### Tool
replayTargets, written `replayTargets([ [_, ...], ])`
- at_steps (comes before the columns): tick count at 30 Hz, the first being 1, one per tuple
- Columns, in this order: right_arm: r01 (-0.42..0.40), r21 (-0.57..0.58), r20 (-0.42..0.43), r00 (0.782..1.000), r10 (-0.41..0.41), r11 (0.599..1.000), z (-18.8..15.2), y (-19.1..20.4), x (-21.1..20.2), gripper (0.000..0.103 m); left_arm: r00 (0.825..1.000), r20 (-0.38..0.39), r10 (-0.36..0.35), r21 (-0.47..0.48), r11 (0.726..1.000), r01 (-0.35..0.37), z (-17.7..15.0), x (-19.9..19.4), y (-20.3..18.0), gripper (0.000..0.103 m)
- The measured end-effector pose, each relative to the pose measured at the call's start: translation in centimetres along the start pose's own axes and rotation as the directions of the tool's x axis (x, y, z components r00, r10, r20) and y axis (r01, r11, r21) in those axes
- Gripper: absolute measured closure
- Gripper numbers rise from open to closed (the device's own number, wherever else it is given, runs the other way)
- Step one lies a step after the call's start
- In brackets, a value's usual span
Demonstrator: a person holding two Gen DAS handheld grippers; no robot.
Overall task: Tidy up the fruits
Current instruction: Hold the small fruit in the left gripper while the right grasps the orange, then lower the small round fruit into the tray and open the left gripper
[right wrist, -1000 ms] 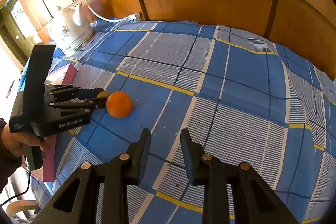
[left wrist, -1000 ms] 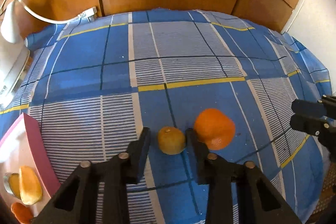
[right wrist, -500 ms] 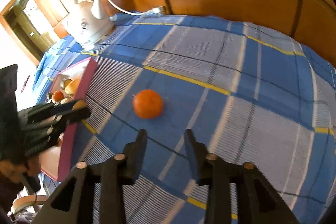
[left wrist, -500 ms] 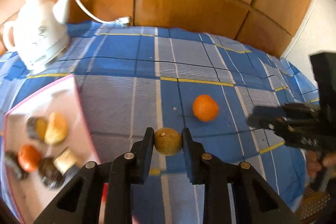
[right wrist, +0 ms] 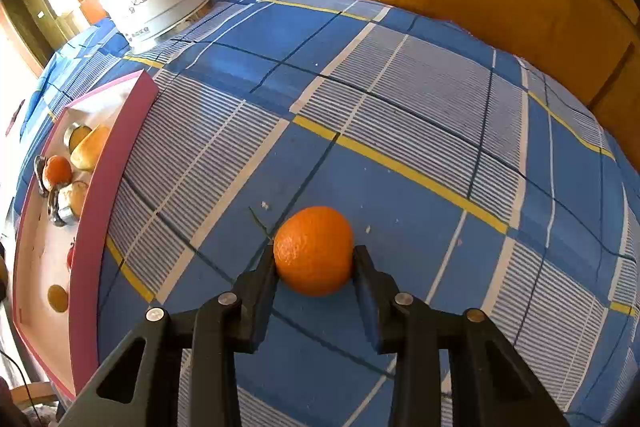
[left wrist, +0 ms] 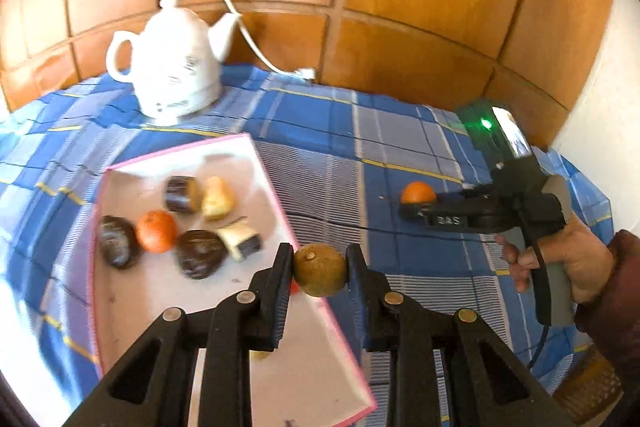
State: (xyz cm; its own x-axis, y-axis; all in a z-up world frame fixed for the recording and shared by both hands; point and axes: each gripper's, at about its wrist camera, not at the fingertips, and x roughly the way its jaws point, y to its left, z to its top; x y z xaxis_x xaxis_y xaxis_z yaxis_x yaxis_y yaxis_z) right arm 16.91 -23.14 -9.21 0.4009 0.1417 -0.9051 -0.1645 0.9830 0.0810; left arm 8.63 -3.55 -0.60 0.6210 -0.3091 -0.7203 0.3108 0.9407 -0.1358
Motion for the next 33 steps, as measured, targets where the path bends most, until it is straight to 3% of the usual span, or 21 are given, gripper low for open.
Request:
replayTargets([
  [5,0.019,-0.053,-0.001,1.0,-0.019,0.998,-2.8,0.6,-1.3,0.067,0.999,0.03,0.044,-0.043,0.998,-0.042,-1.0,-1.6,1.5,0.076],
  [13,0.023,-0.042,0.039,0.999,-0.021,0.999,-6.7,0.6,-2.8,0.068,0.996,0.04,0.084,-0.066,0.994,-0.081,-2.4,-2.9,2.5,0.076],
  [27,0.012,0.03,0.11,0.994,-0.015,0.999,-7.6,0.3,-2.9,0.068,0.994,0.055,0.094,-0.076,0.993,-0.09,-4.0,-4.7,2.7,0.076],
  [33,0.03,0.015,0.115,0.993,-0.031,0.999,-7.7,0.5,-2.9,0.068,0.994,0.023,0.11,-0.171,0.98,-0.105,-5.4,-4.9,6.0,0.076],
])
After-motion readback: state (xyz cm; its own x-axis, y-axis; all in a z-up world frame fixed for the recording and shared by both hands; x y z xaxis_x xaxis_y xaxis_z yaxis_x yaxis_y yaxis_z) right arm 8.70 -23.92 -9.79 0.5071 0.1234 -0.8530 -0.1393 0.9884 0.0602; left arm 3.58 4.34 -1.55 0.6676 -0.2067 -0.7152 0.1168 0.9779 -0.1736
